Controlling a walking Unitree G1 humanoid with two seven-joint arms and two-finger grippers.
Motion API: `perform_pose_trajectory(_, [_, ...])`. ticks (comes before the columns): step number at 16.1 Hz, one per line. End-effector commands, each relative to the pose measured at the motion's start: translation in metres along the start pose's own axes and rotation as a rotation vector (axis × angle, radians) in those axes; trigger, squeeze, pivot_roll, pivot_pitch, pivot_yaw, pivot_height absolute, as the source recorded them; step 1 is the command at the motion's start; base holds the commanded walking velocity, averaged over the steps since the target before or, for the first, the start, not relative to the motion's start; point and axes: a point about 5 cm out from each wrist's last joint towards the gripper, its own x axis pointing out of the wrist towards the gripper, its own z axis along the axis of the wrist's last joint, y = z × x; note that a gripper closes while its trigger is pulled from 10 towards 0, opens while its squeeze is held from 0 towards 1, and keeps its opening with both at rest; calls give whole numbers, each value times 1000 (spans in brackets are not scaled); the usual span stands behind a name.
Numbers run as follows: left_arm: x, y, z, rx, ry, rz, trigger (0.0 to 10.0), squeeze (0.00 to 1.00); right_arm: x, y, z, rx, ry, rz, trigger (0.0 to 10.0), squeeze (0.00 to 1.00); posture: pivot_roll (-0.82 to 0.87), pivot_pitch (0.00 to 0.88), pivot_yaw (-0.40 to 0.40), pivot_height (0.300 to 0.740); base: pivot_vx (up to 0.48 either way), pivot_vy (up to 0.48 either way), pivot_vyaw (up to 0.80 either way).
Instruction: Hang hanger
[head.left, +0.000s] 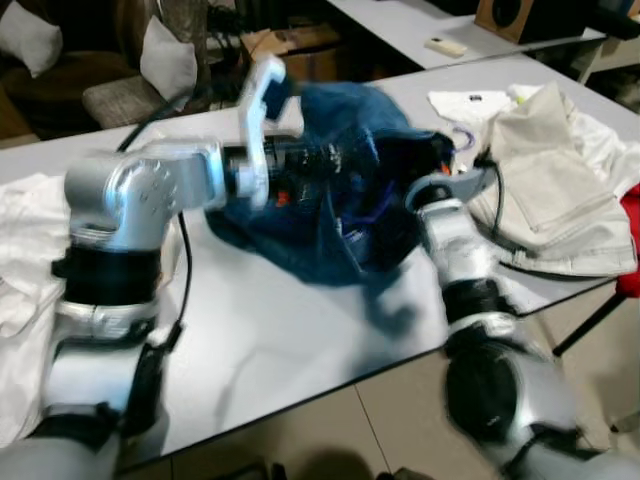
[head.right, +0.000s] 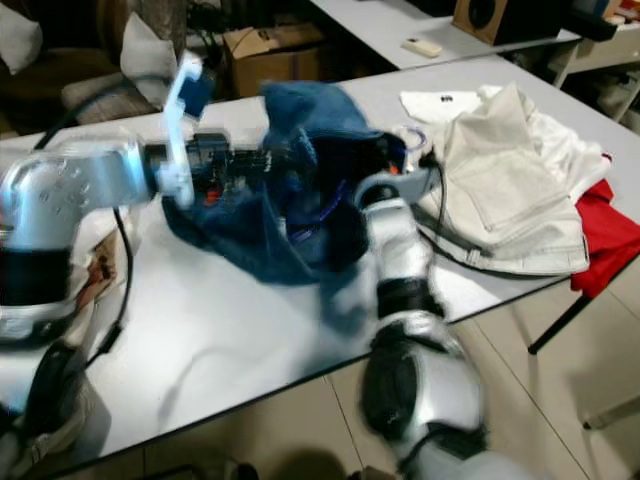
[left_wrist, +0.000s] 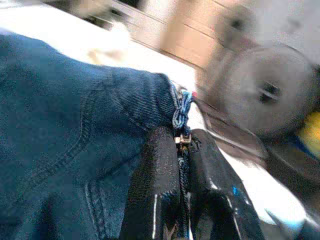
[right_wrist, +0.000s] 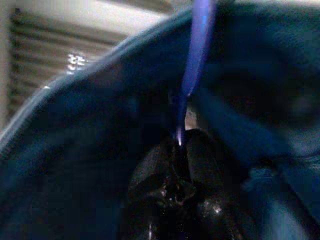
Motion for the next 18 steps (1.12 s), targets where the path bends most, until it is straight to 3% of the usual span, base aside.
perform_pose_trajectory(1, [-3,10,6,7,-43,102,0,0,-5,-1,-19,2,17,-14,10000,0,-22,0,80,740,0,0,0])
perform_pose_trajectory(3, [5,10,7,0,-60,139,0,0,-10,0,-47,-114,119,-13,10000,0,-28,0,80,740,0,0,0])
perform_pose_trajectory(5, [8,8,8,-9,-62,166,0,0,-11,6,-60,-238,198,-15,10000,0,-34,0,77,740,0,0,0])
perform_pose_trajectory(8, [-2,32,9,21,-100,372,0,0,-13,14,-58,-199,146,-81,10000,0,-43,0,81,740,0,0,0])
perform_pose_trajectory(10, [-6,37,11,39,-110,416,0,0,-16,15,-61,-190,156,-71,10000,0,-47,0,81,740,0,0,0])
perform_pose_trajectory(13, [-13,35,18,56,-126,399,0,0,-22,0,-54,-187,186,-137,10000,0,-50,0,76,740,0,0,0])
perform_pose_trajectory(16, [-26,51,28,106,-136,480,0,0,-30,0,-39,-255,258,-126,10000,0,-64,0,78,740,0,0,0])
perform_pose_trajectory(17, [-32,55,40,97,-164,483,0,0,-39,2,-27,-282,278,-101,10000,0,-81,0,86,740,0,0,0])
perform_pose_trajectory(18, [-31,50,49,30,-203,414,0,0,-43,-4,-20,-307,253,-124,10000,0,-92,0,92,740,0,0,0])
